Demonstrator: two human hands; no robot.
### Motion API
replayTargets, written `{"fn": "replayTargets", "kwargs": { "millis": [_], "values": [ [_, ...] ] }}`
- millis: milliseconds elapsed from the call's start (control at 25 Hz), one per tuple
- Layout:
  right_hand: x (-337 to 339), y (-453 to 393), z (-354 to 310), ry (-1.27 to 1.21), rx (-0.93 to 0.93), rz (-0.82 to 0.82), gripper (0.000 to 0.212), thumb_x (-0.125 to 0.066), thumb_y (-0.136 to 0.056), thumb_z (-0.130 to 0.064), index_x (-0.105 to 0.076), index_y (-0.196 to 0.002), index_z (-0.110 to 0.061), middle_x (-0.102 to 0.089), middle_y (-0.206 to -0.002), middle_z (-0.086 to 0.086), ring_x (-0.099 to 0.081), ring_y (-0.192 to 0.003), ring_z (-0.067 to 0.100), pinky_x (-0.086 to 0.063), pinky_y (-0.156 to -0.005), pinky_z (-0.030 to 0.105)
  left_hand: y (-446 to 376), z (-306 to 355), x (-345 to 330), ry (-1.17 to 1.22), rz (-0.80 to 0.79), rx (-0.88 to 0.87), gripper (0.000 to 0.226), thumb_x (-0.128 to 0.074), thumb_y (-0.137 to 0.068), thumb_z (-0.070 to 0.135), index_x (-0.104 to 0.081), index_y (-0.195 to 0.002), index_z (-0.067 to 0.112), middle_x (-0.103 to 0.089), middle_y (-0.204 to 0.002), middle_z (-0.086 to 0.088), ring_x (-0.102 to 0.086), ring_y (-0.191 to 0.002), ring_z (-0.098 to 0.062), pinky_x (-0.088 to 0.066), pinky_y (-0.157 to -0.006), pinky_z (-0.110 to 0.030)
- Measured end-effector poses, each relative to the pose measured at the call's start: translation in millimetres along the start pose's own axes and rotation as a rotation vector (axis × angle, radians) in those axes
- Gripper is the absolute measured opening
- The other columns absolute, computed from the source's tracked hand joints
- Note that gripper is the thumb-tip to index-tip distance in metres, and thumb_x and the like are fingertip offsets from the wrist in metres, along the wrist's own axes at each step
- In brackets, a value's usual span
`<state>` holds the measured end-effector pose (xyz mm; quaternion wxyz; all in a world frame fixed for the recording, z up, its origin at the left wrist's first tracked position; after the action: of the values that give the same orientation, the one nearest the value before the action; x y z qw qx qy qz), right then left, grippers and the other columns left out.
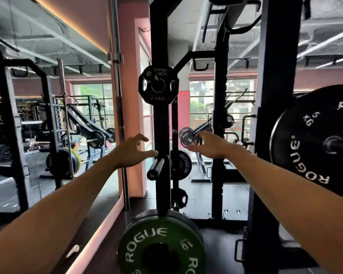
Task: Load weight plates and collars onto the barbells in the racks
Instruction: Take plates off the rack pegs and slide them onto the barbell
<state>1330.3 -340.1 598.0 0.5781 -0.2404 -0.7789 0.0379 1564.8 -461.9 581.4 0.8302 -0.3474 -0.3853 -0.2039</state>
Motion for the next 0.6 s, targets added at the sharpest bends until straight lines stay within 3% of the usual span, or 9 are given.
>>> {"fn": "replayTargets", "kwargs": {
  "millis": [280, 440, 600],
  "values": [
    [41, 97, -15, -0.016, -0.011, 0.024, 0.083, -0.061, -0.073, -0.071, -0.045, -0.135, -0.018, -0.054, -0.132, 0.003, -0.054, -0.114, 0.024, -0.044, -0.101, 0.043, 87, 63, 17, -0.058, 0.038, -0.017, 0.064, -0.068, -0.081, 0.058, -0.047, -0.133, 0.028, -0.051, -0.136, -0.013, -0.051, -0.12, -0.028, -0.041, -0.092, -0.034],
    [62, 173, -6, -0.058, -0.052, 0.001, 0.063, -0.061, -0.086, -0.055, -0.045, -0.134, -0.017, -0.052, -0.13, 0.003, -0.05, -0.108, 0.019, -0.038, -0.091, 0.029, 142, 98, 18, -0.035, -0.001, -0.039, 0.065, -0.068, -0.082, 0.055, -0.046, -0.135, 0.025, -0.055, -0.133, -0.013, -0.053, -0.117, -0.027, -0.04, -0.084, -0.031],
    [89, 248, 32, 0.072, -0.179, -0.018, 0.079, -0.056, -0.082, -0.066, -0.039, -0.14, -0.016, -0.043, -0.143, 0.006, -0.045, -0.128, 0.026, -0.036, -0.108, 0.042, 182, 147, -7, 0.049, -0.022, -0.056, 0.064, -0.069, -0.082, 0.054, -0.048, -0.133, 0.022, -0.055, -0.13, -0.009, -0.055, -0.111, -0.025, -0.04, -0.085, -0.031]
  ]
}}
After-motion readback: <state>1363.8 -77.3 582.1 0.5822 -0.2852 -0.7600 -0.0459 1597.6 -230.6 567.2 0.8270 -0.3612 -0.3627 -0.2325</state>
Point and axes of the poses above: each hand's wrist, its own y-axis away from the middle knuckle, its own x-axis out of the back of the hand, z = x × y, the point moved 2 cm from there along -y, towards the middle knuckle
